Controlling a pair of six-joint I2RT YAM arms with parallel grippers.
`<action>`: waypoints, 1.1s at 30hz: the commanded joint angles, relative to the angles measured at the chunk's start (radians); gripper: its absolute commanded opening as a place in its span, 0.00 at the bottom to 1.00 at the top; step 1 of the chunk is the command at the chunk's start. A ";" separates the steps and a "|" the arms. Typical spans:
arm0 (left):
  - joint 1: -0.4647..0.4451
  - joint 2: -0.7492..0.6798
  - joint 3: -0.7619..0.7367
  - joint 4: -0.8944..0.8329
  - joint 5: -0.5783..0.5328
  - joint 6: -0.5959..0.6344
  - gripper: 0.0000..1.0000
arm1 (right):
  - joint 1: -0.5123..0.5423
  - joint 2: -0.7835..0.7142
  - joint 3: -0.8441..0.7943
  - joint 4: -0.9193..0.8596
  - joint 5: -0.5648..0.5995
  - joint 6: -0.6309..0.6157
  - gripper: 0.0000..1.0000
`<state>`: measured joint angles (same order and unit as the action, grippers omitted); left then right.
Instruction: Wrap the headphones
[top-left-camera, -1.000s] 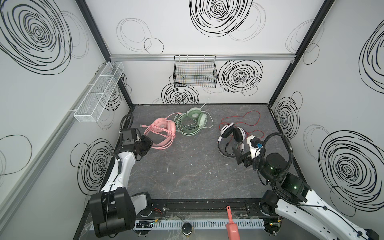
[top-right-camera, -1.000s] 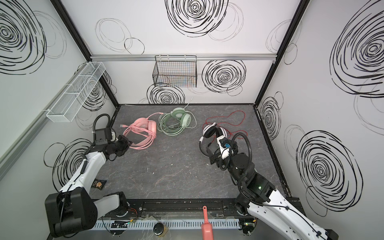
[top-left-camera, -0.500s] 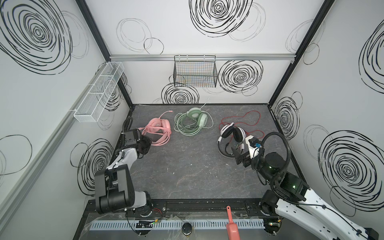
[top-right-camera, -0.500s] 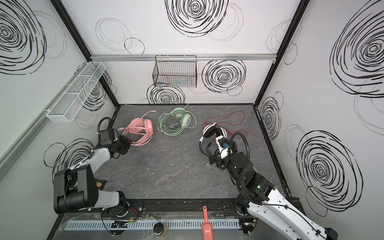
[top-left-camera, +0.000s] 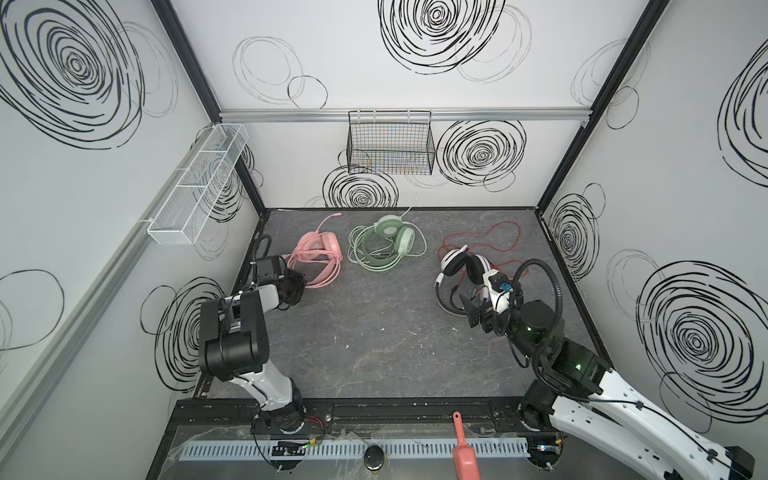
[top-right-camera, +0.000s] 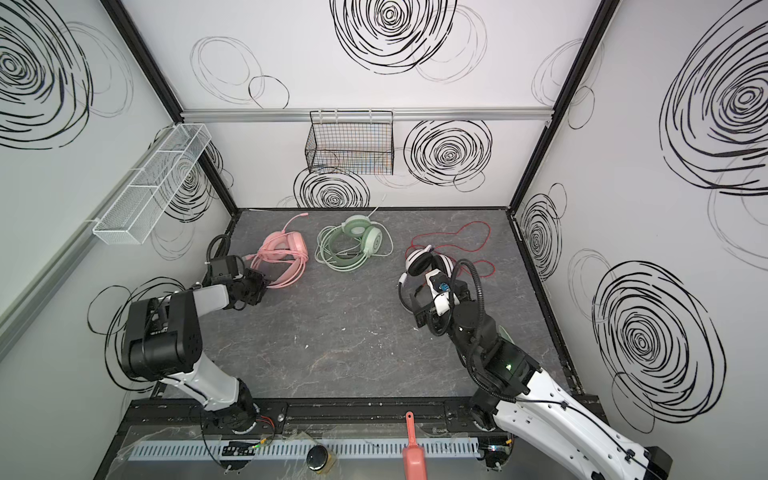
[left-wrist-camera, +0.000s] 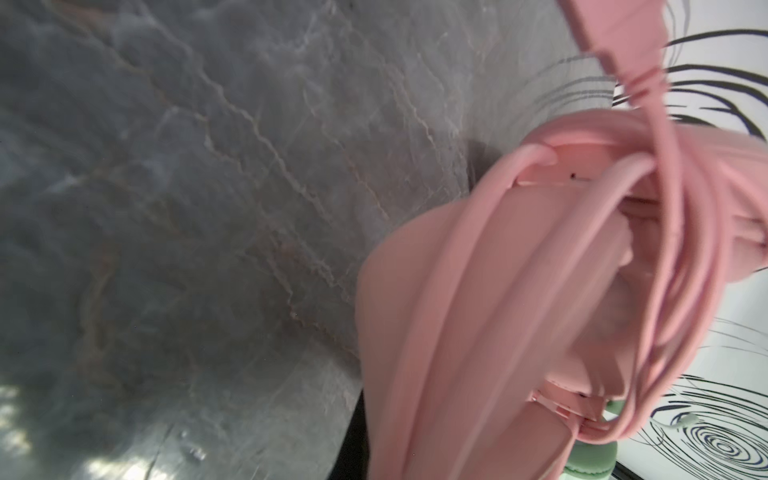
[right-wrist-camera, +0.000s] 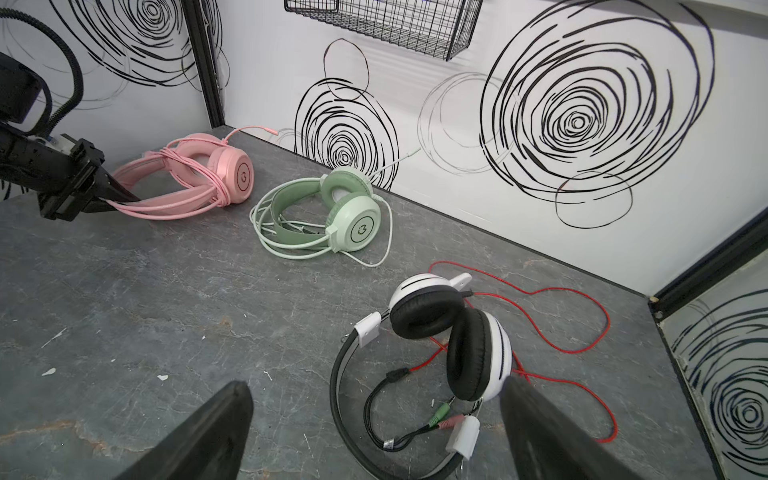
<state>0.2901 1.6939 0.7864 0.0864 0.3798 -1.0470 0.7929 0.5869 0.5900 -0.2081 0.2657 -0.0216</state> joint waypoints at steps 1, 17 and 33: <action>0.013 0.031 0.061 0.058 0.028 0.012 0.40 | 0.006 0.018 0.040 -0.012 0.031 0.014 0.97; 0.018 -0.196 0.022 -0.178 -0.008 0.038 0.96 | -0.077 0.338 0.218 -0.090 -0.112 0.231 0.96; -0.144 -0.767 -0.042 -0.493 -0.077 0.375 0.99 | -0.184 1.039 0.581 0.099 -0.336 0.451 0.97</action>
<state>0.2050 0.9829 0.7582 -0.3546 0.3946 -0.7715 0.6262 1.5543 1.0782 -0.1596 -0.0715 0.3767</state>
